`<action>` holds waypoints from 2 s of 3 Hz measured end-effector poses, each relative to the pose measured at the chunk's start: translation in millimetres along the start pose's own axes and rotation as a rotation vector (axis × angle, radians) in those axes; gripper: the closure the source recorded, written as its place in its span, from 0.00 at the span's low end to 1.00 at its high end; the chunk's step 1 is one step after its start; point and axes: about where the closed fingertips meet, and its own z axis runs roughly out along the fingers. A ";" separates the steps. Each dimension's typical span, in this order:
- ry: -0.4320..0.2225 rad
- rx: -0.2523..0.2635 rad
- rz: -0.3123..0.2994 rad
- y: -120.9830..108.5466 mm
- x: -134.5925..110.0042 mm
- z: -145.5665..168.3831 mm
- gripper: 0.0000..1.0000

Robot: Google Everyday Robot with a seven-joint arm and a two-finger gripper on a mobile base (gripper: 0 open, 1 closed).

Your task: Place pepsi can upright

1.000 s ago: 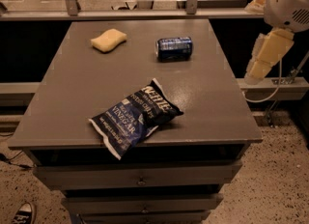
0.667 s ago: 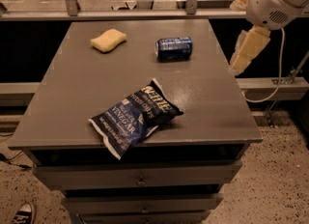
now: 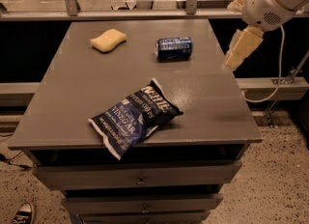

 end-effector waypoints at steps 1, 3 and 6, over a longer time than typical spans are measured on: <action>-0.077 0.003 0.057 -21.7 -9.7 29.2 0.00; -0.181 -0.020 0.094 -57.7 -49.3 97.9 0.00; -0.141 -0.018 -0.037 -91.1 -78.5 177.3 0.00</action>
Offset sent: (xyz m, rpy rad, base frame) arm 0.1127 0.0635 -0.0412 0.2409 0.0039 -0.0185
